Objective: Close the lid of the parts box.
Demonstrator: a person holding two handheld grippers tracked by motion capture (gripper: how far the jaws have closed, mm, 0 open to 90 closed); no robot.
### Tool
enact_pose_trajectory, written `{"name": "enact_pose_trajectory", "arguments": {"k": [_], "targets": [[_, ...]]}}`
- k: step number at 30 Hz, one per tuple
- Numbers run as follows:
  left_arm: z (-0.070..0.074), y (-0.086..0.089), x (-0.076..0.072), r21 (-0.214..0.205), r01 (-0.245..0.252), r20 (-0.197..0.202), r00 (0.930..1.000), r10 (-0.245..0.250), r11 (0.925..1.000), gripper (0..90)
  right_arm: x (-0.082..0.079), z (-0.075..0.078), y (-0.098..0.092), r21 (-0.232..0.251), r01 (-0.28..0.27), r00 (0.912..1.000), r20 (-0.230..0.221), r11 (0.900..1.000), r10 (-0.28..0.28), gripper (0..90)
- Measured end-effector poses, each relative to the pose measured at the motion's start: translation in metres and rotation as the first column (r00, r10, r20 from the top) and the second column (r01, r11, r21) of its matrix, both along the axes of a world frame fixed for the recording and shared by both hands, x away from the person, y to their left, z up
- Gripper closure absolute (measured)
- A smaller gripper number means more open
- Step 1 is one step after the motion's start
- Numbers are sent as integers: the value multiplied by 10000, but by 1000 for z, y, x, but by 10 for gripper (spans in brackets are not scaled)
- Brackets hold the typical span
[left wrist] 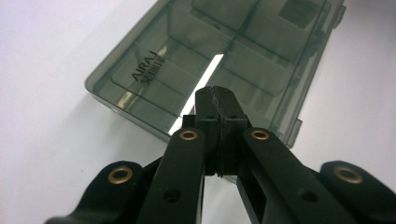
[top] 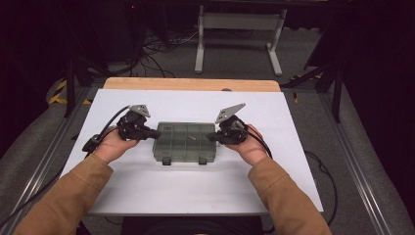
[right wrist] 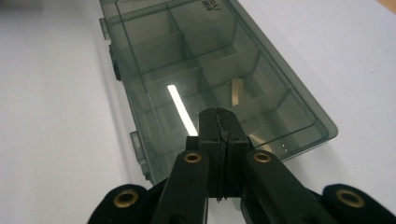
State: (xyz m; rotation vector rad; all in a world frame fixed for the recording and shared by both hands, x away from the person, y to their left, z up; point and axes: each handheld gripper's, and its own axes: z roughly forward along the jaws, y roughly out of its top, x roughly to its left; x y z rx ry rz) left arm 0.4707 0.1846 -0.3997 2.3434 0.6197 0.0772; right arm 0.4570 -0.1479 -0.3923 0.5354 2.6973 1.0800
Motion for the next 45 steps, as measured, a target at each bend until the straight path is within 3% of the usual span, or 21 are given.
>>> {"name": "enact_pose_trajectory", "arguments": {"k": [13, 26, 40, 42, 45], "targets": [[-8, -3, -3, 252, 400, -487, 9981, -388, 9989, 896, -7, -8, 6, -469, -229, 9991, -366, 9986, 212, 899], [-14, -8, -2, 526, 815, -862, 9933, -767, 9953, 896, -9, -17, 5, -646, -233, 9980, -594, 9976, 194, 894], [-16, -7, -2, 502, 855, -780, 9936, -815, 9951, 897, -13, -20, 3, -493, -230, 9990, -403, 9985, 210, 894], [-19, -10, -3, 718, 888, -826, 9931, -828, 9935, 897, -13, -21, 3, -505, -221, 9989, -416, 9985, 200, 896], [-20, -13, -8, 791, 873, -543, 9951, -831, 9930, 897, -15, -27, 5, -520, -393, 9991, -149, 9979, 386, 898]]}}
